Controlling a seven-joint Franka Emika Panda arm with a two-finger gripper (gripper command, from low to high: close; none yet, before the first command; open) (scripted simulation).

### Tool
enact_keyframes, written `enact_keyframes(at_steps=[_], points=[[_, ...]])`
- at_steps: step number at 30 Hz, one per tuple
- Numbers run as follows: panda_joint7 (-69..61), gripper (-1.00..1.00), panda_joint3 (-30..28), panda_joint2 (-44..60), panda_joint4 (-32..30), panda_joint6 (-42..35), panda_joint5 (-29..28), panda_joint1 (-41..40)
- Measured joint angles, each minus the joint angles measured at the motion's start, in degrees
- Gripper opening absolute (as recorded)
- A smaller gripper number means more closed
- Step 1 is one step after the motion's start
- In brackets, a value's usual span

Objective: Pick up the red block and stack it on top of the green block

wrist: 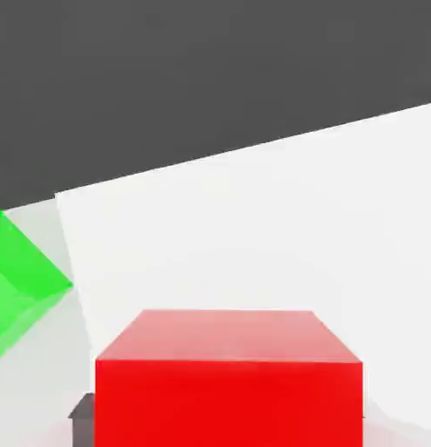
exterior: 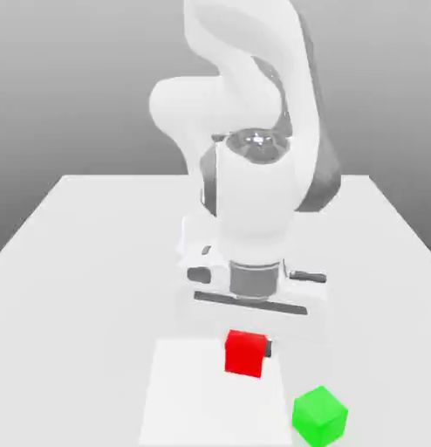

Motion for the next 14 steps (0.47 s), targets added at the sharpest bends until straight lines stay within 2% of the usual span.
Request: enact_keyframes(at_steps=[5, 10, 11, 14], points=[[6.9, -1.00, 2.0, 1.5, 6.6, -5.1, -0.4, 3.8], [10.5, -1.00, 0.8, 9.3, 8.6, 0.8, -3.2, 5.8], [10.9, 1.00, 0.5, 10.8, 8.7, 2.1, -3.8, 6.1], [10.9, 1.00, 0.5, 10.8, 8.7, 2.1, -3.8, 6.1]])
